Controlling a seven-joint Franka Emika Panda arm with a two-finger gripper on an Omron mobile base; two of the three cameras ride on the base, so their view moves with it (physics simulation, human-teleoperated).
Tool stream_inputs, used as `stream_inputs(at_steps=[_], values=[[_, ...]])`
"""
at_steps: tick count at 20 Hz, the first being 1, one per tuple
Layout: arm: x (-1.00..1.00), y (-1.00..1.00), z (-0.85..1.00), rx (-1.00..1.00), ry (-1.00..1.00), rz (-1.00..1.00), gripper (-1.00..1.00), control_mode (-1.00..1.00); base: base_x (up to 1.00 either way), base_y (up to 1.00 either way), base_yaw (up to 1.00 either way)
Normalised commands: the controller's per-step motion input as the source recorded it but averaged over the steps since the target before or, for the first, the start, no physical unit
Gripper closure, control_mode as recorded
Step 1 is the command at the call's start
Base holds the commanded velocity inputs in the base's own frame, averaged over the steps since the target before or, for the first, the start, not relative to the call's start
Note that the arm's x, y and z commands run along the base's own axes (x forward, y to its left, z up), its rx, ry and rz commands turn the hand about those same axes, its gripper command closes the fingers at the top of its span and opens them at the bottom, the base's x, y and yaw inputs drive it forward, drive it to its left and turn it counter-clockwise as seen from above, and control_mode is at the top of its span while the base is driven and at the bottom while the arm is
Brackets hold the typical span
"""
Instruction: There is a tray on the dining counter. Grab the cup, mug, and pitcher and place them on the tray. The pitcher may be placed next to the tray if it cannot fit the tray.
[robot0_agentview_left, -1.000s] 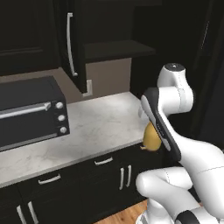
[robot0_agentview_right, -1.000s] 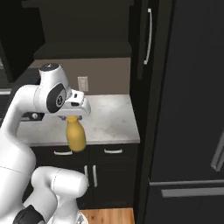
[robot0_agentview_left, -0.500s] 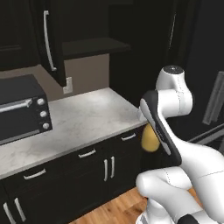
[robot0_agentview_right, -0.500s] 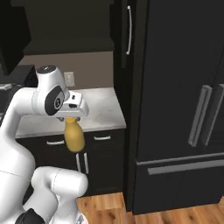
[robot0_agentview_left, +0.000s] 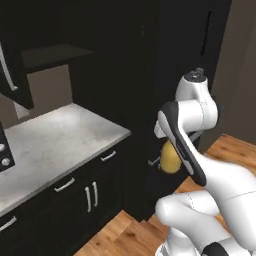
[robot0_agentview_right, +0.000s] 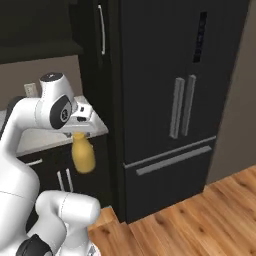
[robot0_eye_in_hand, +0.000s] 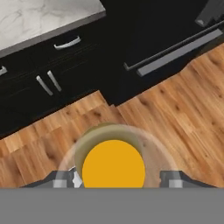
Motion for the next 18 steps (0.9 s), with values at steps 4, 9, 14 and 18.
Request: stream_inputs(at_steps=[4,9,14,18], values=[[0.0,0.0,0.0,0.0,0.0,0.0,1.0,1.0,-0.84,0.11,-0.48],[0.0,0.0,0.0,0.0,0.0,0.0,1.0,1.0,-0.95,0.22,-0.4],[0.0,0.0,0.0,0.0,0.0,0.0,1.0,1.0,-1.0,0.26,-0.34],[0.0,0.0,0.0,0.0,0.0,0.0,1.0,1.0,-1.0,0.26,-0.33]])
